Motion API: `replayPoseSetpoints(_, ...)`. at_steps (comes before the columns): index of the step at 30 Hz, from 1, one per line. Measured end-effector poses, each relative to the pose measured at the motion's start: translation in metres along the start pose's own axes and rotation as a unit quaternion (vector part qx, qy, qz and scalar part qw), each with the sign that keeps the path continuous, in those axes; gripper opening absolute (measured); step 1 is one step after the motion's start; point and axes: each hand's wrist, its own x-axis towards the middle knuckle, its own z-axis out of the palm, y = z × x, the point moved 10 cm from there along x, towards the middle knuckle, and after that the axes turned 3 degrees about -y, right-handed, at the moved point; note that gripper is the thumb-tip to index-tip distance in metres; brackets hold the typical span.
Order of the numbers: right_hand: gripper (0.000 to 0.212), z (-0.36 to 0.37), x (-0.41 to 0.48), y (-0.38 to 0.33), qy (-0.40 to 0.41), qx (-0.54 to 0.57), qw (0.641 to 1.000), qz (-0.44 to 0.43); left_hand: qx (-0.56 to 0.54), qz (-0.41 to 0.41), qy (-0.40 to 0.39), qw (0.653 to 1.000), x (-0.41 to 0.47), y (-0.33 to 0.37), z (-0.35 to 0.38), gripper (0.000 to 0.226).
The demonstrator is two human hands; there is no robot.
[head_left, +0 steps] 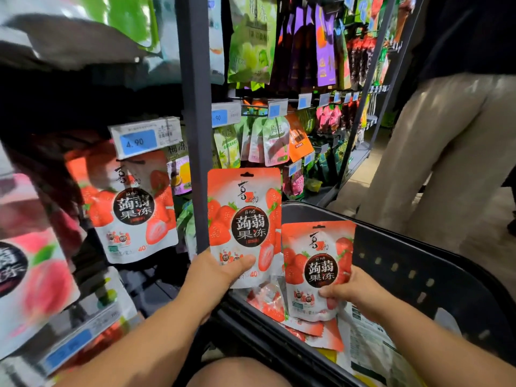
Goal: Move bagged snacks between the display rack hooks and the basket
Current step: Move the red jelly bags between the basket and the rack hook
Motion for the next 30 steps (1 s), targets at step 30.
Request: replayPoseSetpoints(30, 0.081, 0.248, 0.064, -0.176, -0.094, -0.038, 0.978, -0.184, 0.107, 0.020, 0.265, 0.958, -0.128, 0.015, -0.212, 0.034)
